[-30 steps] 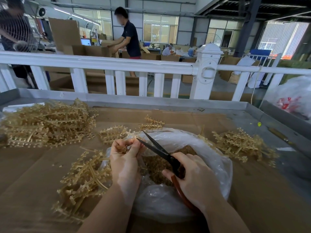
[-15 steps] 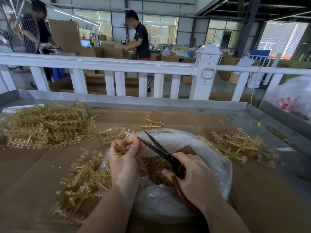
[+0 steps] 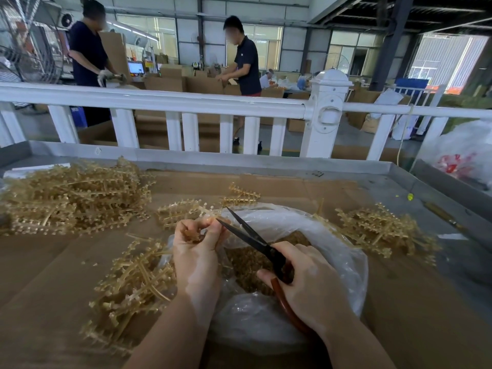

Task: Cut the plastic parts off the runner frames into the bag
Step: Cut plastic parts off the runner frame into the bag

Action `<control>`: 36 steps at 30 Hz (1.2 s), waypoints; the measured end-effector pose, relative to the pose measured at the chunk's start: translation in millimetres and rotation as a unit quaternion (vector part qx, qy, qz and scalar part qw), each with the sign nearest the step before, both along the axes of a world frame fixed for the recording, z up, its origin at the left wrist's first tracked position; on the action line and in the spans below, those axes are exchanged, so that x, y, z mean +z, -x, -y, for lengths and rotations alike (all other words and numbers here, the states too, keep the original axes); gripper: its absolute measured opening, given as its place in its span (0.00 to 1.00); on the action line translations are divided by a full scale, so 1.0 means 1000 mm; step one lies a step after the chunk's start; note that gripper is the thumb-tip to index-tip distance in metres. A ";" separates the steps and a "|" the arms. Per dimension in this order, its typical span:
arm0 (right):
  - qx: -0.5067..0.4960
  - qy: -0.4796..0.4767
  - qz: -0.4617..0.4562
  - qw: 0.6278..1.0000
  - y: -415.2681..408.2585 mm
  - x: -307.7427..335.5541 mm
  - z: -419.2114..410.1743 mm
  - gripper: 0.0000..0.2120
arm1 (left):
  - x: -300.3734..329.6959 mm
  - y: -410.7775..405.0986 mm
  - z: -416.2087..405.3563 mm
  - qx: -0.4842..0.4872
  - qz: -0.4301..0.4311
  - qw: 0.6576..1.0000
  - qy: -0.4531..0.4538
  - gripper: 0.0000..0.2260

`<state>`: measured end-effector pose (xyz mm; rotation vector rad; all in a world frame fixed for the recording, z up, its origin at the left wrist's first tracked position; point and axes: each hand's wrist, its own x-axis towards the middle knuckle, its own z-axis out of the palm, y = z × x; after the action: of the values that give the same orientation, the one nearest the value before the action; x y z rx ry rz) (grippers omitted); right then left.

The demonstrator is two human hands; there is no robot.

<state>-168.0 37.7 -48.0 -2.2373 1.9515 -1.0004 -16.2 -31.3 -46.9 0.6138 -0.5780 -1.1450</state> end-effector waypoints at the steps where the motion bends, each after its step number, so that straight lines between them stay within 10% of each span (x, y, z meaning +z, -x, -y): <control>1: -0.001 0.001 0.001 1.000 0.000 0.000 0.000 0.17 | -0.001 0.000 0.000 -0.006 0.005 1.000 0.012 0.15; 12: -0.007 0.010 0.011 1.000 -0.001 -0.001 0.002 0.17 | -0.012 -0.002 0.005 -0.033 0.117 0.990 0.070 0.17; 36: 0.016 -0.001 0.002 1.000 -0.003 0.005 0.000 0.15 | -0.005 -0.001 0.000 -0.106 0.077 0.990 0.053 0.25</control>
<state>-165.4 37.4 -42.8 -2.2546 1.9088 -0.9981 -15.5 -31.2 -52.2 0.5622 -0.8472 -1.2643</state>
